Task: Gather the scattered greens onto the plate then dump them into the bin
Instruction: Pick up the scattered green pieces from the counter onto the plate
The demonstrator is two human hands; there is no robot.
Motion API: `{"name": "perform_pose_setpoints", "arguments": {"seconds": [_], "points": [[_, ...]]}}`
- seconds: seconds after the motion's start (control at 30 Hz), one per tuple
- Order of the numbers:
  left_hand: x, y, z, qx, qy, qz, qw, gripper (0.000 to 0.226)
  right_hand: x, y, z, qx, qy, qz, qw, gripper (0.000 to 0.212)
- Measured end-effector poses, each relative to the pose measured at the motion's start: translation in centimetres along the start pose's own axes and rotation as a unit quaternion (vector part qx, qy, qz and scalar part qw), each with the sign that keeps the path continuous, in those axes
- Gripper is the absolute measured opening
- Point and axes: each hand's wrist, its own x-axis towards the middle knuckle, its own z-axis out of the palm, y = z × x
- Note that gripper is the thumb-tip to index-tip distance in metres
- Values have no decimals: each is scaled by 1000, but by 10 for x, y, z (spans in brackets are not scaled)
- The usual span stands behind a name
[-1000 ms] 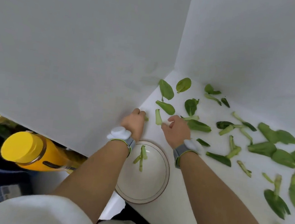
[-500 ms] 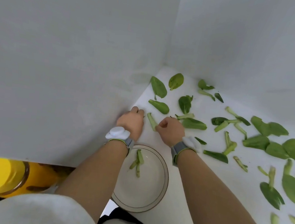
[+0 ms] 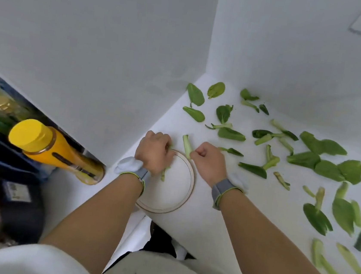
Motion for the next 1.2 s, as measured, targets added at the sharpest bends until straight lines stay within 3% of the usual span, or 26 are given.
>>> {"name": "perform_pose_setpoints", "arguments": {"seconds": [0.17,0.33,0.43,0.6,0.73,0.77,0.9,1.1,1.2], "points": [[-33,4,-1,5,45,-80,996,9,-26,7,6,7,-15,-18,1000,12],[-56,9,0,56,16,-116,992,21,-36,10,17,0,-16,-22,1000,19],[-63,8,-1,59,20,-126,990,17,-40,14,20,-60,-41,-57,996,32],[-57,19,-6,38,20,-84,996,13,-29,38,-11,-138,40,-96,985,36],[-42,46,-2,10,21,-46,999,12,-14,77,-61,-187,164,-54,967,8],[-37,53,0,4,22,-33,999,12,-13,87,-73,-197,187,-44,961,13],[-18,84,11,-17,11,33,999,15,-20,113,-100,-294,153,-25,943,35],[12,121,33,67,-113,105,986,35,-38,120,-99,-333,188,-68,921,15],[28,126,45,119,-151,133,972,46,-44,118,-97,-303,185,-68,932,12]]}}
